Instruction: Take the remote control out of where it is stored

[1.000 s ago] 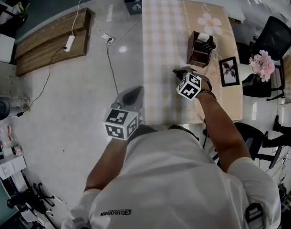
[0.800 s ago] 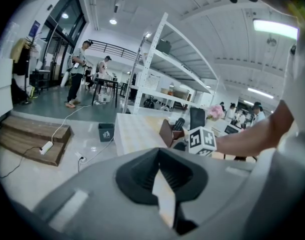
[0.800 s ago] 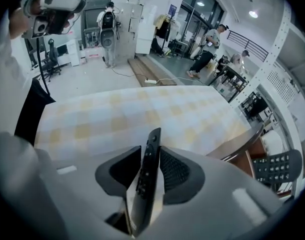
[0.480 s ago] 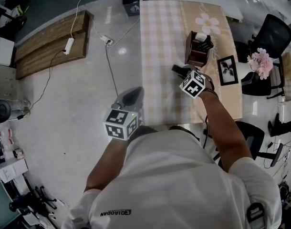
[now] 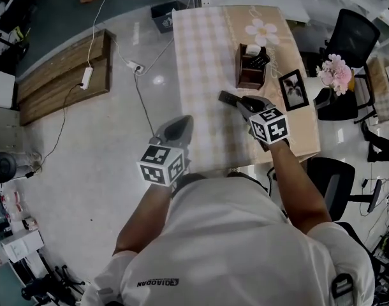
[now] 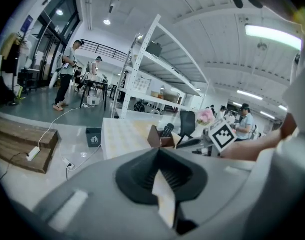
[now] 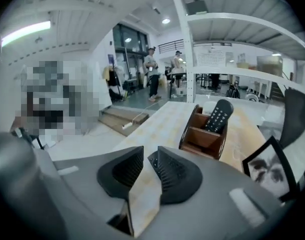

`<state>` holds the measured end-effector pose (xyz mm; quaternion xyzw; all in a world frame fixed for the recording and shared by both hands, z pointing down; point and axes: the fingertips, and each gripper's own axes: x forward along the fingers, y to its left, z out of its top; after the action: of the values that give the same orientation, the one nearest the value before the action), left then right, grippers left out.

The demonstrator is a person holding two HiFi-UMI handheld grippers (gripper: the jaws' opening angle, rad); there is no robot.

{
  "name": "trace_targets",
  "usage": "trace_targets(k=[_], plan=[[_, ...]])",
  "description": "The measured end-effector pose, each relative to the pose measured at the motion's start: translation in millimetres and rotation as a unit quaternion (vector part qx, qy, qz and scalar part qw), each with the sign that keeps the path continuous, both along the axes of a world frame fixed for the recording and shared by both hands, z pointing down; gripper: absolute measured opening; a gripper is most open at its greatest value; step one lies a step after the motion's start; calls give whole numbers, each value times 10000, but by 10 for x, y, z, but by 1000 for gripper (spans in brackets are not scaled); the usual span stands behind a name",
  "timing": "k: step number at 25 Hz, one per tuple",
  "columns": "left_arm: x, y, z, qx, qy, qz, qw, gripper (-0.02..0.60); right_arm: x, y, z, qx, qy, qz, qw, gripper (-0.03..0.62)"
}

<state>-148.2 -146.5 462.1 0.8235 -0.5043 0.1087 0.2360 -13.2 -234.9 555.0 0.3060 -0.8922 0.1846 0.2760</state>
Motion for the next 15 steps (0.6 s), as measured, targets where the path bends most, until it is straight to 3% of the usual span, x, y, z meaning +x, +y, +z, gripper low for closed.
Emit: trace_targets(k=[3, 8, 15], plan=[[76, -21, -62, 122, -24, 133, 9998, 5, 82, 92, -313, -1, -648, 444, 9969, 72], [174, -58, -106, 231, -65, 298, 9993, 5, 182, 244, -736, 207, -1341, 753, 9879, 13], [264, -109, -140, 302, -131, 411, 9986, 5, 340, 427, -923, 512, -1322, 876, 9860, 6]])
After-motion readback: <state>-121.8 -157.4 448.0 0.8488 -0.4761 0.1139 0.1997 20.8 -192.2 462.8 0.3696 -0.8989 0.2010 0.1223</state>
